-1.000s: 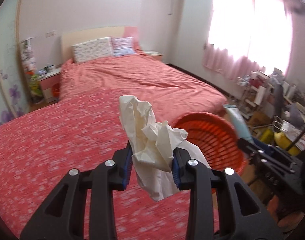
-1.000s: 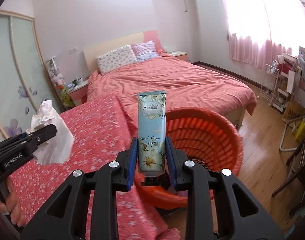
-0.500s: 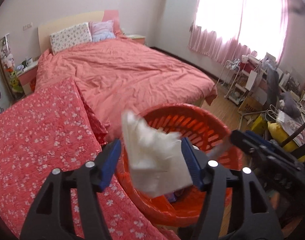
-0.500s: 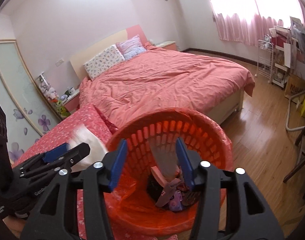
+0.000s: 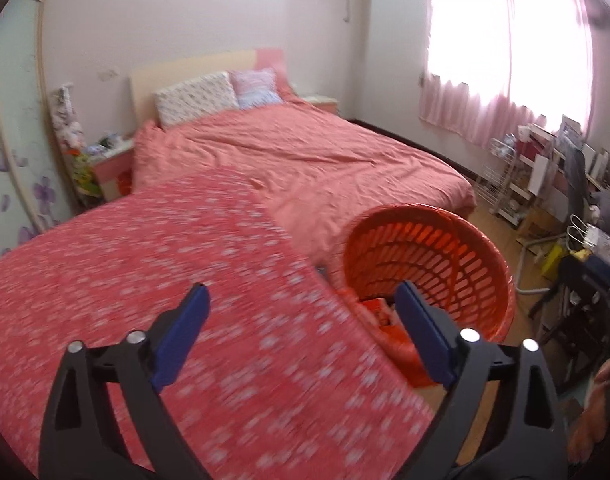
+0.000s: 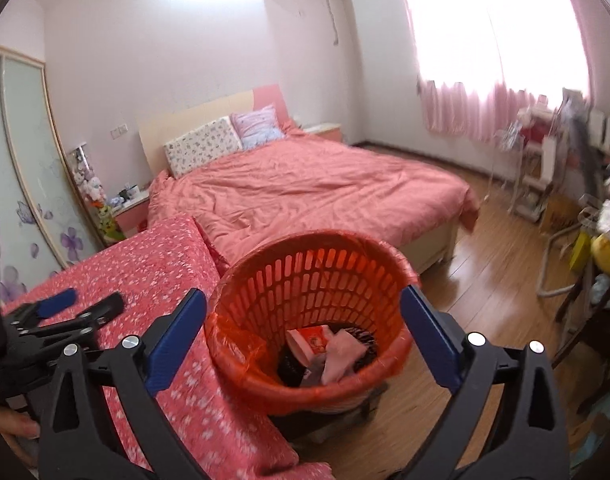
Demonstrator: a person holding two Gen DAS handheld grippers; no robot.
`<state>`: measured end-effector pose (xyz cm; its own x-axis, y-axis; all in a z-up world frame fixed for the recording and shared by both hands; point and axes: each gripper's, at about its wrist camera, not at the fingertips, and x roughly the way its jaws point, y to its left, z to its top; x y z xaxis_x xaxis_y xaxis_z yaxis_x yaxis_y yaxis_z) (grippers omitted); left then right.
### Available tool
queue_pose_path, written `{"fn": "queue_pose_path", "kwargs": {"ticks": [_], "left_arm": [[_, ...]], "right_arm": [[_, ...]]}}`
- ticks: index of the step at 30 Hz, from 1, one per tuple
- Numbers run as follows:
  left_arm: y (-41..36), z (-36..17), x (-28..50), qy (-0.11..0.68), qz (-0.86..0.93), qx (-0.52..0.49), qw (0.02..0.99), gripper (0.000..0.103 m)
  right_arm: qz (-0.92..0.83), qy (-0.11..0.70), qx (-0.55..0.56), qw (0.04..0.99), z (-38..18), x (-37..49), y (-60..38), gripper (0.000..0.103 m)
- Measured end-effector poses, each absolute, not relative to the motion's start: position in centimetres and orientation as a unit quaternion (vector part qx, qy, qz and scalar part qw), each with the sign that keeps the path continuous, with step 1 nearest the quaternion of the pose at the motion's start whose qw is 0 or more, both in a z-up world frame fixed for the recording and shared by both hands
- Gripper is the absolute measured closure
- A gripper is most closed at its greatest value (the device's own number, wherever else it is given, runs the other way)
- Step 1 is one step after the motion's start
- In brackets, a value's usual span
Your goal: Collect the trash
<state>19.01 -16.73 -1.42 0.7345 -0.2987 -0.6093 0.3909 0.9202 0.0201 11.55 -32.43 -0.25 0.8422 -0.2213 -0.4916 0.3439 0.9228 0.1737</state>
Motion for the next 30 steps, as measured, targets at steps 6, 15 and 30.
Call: {"fn": "queue_pose_path", "kwargs": {"ticks": [6,15,30], "left_arm": [[-10.0,-0.6,13.1,0.279,-0.129,0.059,0.95,0.004],[-3.2,-2.0,5.9,0.25,-0.023,0.044,0.967,0.004],[-0.2,-1.2,2.2,0.252,-0.016,0.014,0.967,0.004]], "right_arm": [[-0.163,0.176,0.1,0.966,1.4,6.2,-27.8,0.002],[-0.179,0.198,0.101,0.958,-0.1,3.8,-23.9,0.002],[-0.241,0.206,0.04,0.947,0.0,2.7,-19.4,0.002]]}}
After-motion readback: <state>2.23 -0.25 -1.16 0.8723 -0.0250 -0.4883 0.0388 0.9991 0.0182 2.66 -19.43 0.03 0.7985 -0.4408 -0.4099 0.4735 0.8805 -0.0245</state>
